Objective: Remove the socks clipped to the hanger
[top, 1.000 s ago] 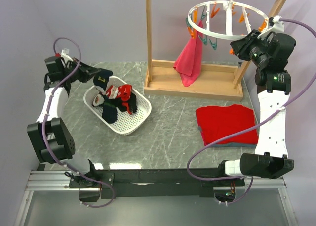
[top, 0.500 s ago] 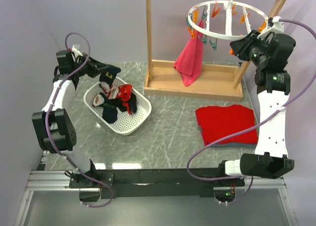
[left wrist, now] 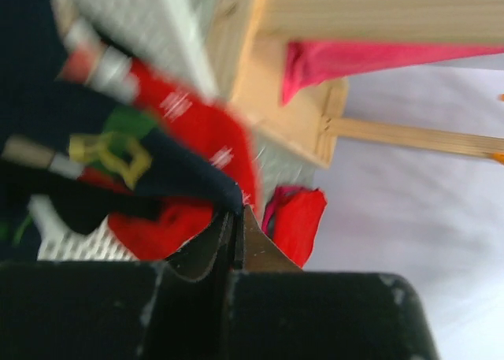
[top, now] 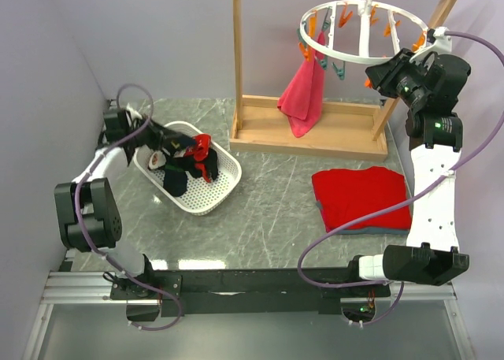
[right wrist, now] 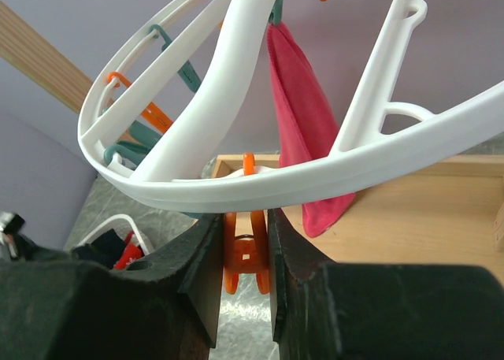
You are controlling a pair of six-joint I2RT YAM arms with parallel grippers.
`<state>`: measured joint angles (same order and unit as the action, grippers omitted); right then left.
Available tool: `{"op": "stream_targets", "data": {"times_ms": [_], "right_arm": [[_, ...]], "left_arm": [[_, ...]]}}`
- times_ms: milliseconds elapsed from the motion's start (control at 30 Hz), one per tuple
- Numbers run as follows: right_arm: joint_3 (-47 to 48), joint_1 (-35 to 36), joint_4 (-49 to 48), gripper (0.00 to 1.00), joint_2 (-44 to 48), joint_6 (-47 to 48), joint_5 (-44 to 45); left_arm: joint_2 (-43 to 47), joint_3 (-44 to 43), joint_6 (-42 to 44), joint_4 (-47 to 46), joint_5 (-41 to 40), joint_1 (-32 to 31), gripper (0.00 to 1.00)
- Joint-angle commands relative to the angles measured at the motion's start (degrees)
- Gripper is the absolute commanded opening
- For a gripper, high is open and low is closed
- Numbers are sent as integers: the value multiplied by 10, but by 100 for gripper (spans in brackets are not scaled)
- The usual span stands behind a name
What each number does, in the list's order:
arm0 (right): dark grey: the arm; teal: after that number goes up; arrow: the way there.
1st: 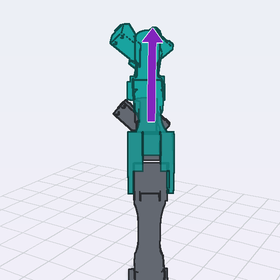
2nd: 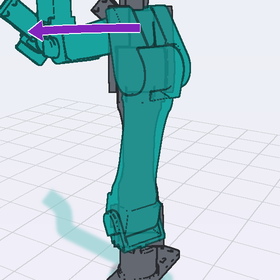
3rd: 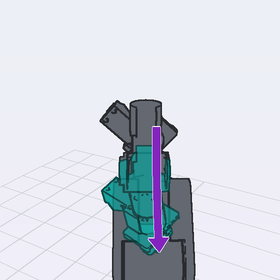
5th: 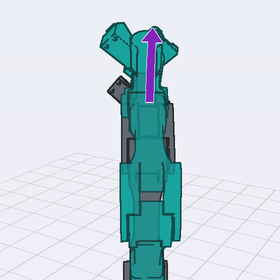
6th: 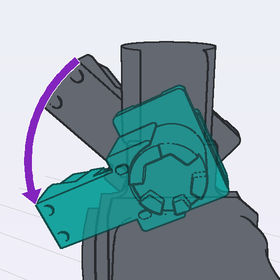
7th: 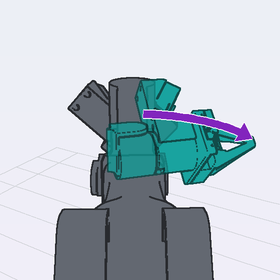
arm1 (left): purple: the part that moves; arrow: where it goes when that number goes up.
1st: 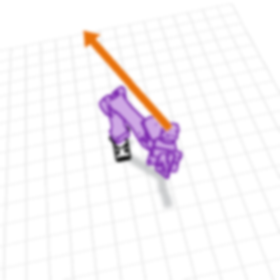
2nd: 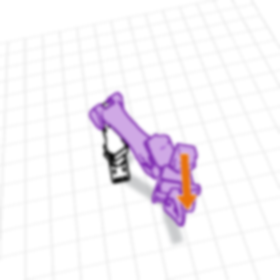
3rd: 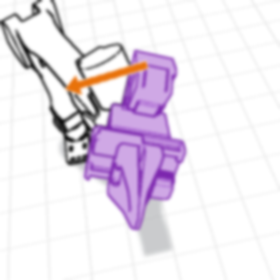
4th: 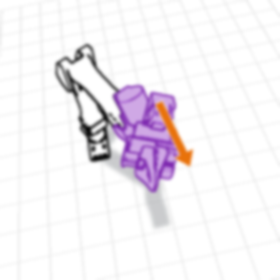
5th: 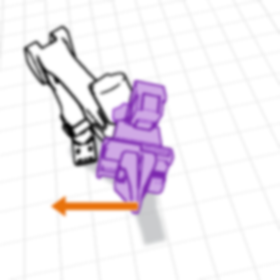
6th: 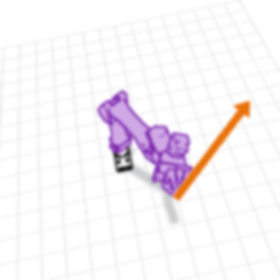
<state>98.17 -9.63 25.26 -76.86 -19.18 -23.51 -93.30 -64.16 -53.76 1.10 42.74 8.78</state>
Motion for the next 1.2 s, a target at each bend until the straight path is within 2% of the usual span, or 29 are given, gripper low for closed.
{"op": "stream_targets", "data": {"times_ms": [0, 33, 67, 233, 267, 300, 400, 433, 467, 533, 700, 733, 867, 967, 1067, 1167], "right_arm": [[-8, -2, -29, 4, 20, -15, -12], [-9, -2, -30, 4, 20, -16, -15], [-10, -3, -30, 6, 18, -22, -18], [-4, 6, -15, 10, 10, -29, -18], [-3, 12, -12, 11, 9, -27, -15], [0, 15, -9, 13, 9, -27, -11], [4, 36, 9, 24, 8, -23, 13], [8, 43, 17, 34, 7, -23, 24], [22, 54, 28, 39, 2, -22, 50], [36, 61, 61, 52, -11, -22, 68], [67, 82, 112, 73, -20, -25, 137], [67, 84, 116, 73, -16, -30, 144], [50, 87, 135, 87, 5, -41, 196], [23, 87, 148, 99, 26, -48, 234], [-5, 87, 168, 100, 48, -53, 266], [-49, 87, 177, 100, 87, -60, 279]], "left_arm": [[73, 103, -7, -50, -8, -9, 6], [105, 122, -11, -57, -14, -19, 9], [120, 150, -13, -62, -20, -24, 18], [216, 199, -6, -44, -58, -41, 41], [229, 207, -2, -40, -63, -42, 52], [239, 207, 4, -22, -70, -42, 56], [289, 203, 34, 23, -91, -41, 75], [297, 200, 47, 34, -99, -41, 79], [305, 196, 54, 45, -107, -41, 91], [324, 191, 65, 82, -129, -42, 99], [329, 166, 60, 140, -155, -41, 96], [330, 156, 62, 154, -159, -41, 97], [355, 149, 68, 132, -167, -40, 98], [358, 141, 64, 97, -143, -45, 99], [349, 120, 68, 71, -143, -83, 99], [328, 96, 79, 51, -173, -172, 99]]}}
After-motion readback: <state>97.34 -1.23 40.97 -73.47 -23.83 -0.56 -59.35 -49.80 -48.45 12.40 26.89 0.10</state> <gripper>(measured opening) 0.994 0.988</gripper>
